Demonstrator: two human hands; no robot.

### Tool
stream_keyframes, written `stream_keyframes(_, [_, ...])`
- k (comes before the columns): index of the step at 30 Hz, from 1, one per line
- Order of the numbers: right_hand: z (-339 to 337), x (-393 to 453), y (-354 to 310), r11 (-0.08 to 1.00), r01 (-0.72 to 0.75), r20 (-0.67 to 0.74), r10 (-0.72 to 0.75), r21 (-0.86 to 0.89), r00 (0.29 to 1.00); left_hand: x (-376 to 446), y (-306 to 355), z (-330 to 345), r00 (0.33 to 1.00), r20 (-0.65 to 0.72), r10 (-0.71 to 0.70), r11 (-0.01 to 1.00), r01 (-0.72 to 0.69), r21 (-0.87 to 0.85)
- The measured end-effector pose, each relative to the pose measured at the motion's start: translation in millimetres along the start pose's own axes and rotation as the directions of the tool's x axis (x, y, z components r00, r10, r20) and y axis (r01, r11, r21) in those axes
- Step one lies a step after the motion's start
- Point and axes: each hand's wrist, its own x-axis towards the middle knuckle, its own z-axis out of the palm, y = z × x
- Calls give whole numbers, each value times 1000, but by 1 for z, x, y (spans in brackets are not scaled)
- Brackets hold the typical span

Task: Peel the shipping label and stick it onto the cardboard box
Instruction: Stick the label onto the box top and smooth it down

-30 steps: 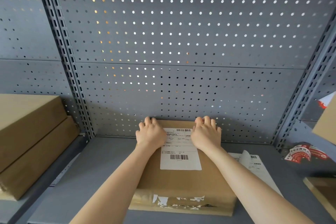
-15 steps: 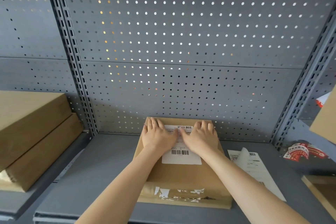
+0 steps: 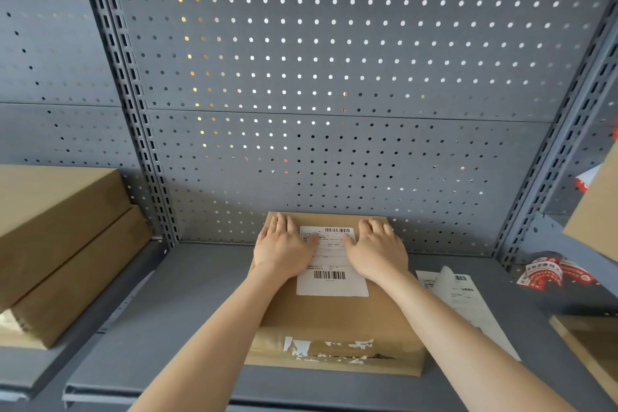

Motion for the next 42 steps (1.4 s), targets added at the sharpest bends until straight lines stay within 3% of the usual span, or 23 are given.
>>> stream_keyframes(12, [-2,-3,11,998,60,58,-62,35,996,-1,-15,-8,994,10,109,992,-109,-60])
stream_keyframes(26, [1,-26,-10,997,-24,60,28,-74,998,-27,11,3,1000,-17,-10,999,11,51])
stream_keyframes(42, [0,-24,5,999,45,108,-43,-19,993,-21,-3,3,998,5,65,998,-65,21])
